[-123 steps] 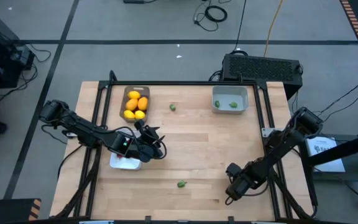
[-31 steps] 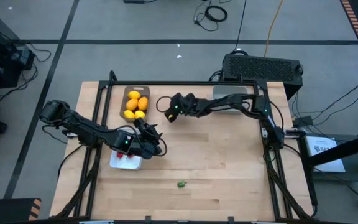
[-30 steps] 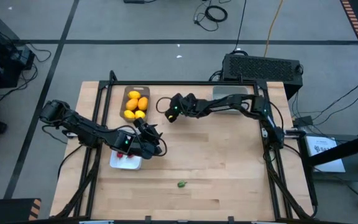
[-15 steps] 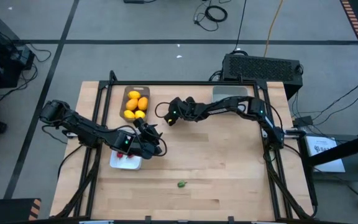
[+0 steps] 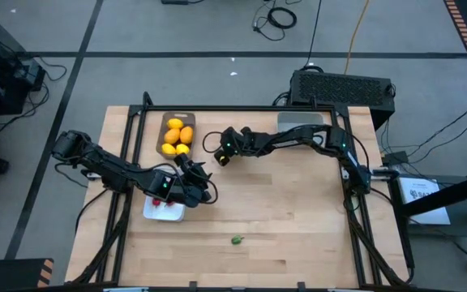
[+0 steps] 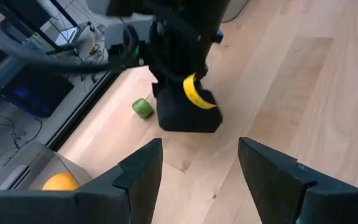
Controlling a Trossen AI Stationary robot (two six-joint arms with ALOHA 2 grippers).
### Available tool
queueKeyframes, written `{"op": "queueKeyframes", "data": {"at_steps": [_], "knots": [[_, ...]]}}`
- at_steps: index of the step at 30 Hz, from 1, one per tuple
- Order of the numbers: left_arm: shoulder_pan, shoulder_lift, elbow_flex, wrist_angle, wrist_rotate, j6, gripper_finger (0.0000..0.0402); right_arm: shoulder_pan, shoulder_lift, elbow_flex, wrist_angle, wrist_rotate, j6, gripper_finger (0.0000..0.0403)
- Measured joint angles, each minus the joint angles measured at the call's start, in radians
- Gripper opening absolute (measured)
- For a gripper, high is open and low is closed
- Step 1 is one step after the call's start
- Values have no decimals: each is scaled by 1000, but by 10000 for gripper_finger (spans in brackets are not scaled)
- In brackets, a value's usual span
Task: Sort produce into baskets
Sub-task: Put the top green chili pepper into the gray bin
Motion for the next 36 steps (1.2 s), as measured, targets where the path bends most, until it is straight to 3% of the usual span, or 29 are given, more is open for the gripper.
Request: {"op": "queueKeyframes", "data": {"at_steps": [6, 13, 18, 30, 36], "knots": [[0, 0, 0, 0, 0, 1, 219, 1, -121, 0, -108, -23, -50, 5], [-2, 0, 0, 2, 1, 1, 219, -2, -177, 1, -69, -24, -120, 33], [-2, 0, 0, 6, 1, 1, 219, -13, -136, 1, -36, -21, -130, 82], [-2, 0, 0, 10, 2, 1, 218, -41, -82, 0, 38, -17, -107, 270], [-2, 0, 0, 10, 2, 1, 219, -27, -34, 0, 43, 111, -14, 297]]}}
